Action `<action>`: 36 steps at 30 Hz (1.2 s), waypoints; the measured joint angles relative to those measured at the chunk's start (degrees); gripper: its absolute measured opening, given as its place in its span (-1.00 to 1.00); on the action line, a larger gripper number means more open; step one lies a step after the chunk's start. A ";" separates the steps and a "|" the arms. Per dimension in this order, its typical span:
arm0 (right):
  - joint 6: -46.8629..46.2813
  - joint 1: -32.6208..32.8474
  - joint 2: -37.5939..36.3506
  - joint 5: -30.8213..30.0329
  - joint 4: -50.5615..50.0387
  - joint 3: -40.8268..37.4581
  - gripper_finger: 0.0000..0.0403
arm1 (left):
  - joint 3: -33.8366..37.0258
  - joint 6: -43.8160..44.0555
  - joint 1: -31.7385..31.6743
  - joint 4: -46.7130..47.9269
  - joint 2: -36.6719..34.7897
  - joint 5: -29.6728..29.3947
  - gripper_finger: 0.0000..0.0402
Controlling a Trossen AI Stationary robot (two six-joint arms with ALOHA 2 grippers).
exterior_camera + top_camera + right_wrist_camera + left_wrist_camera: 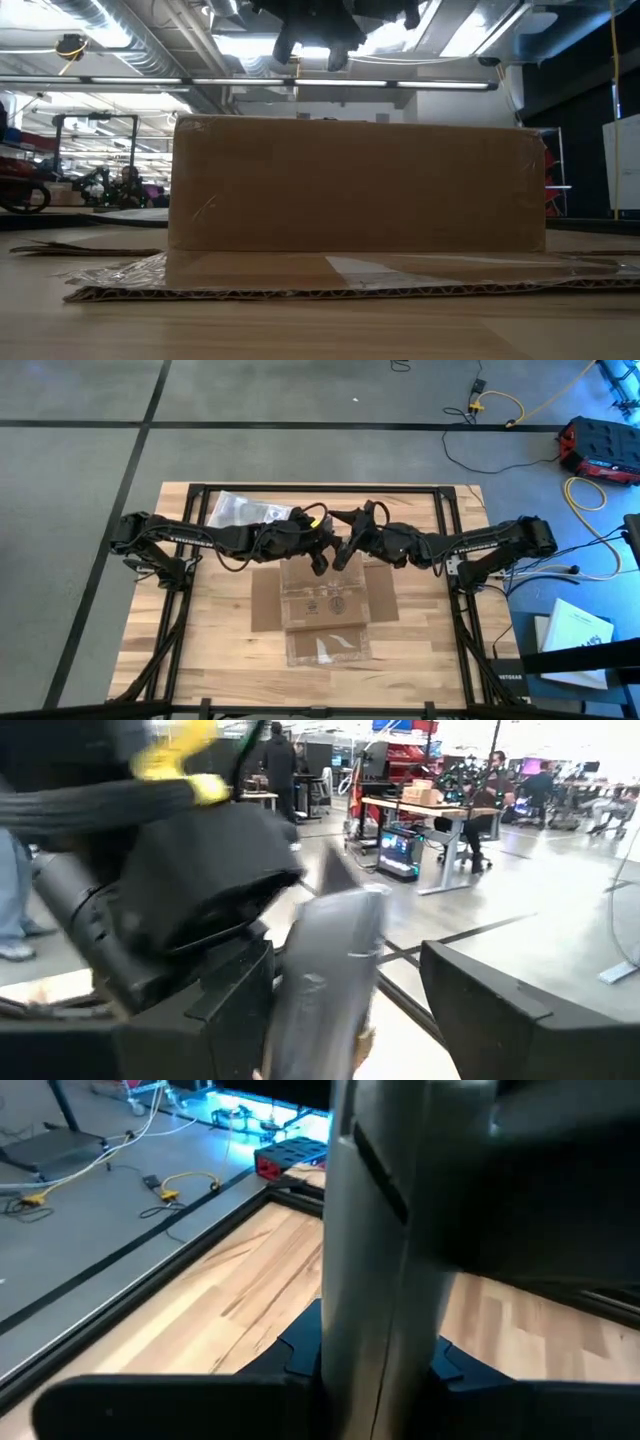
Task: Unpack boxes
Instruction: Break down the box until it is fully flat
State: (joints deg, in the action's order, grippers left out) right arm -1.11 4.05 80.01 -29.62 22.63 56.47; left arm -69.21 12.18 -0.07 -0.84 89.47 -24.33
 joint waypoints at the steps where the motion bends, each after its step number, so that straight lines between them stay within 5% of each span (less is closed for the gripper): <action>1: -0.14 -0.11 0.00 0.19 -0.06 0.00 0.17 | 0.00 -0.33 0.01 -0.03 0.00 0.05 -0.74; 8: -1.58 -0.19 0.02 1.26 -0.76 0.00 0.12 | 0.00 -1.01 -0.25 0.07 0.00 0.21 -0.74; 17: -3.82 -0.43 0.02 3.31 -2.14 0.00 -0.47 | 0.04 -1.69 -0.05 0.31 0.02 0.45 -0.74; 27: -3.48 -0.32 -0.35 3.12 -2.16 -0.02 -0.47 | 0.07 -3.06 0.10 0.57 0.00 1.56 -0.73; 36: -1.44 -0.39 -3.98 1.44 -4.80 -0.09 -0.70 | 0.04 -3.38 0.12 5.99 -0.02 1.71 -0.29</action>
State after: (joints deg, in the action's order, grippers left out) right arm -2.55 3.66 76.03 -28.18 17.83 56.38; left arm -69.17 8.80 0.05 5.15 89.45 -22.61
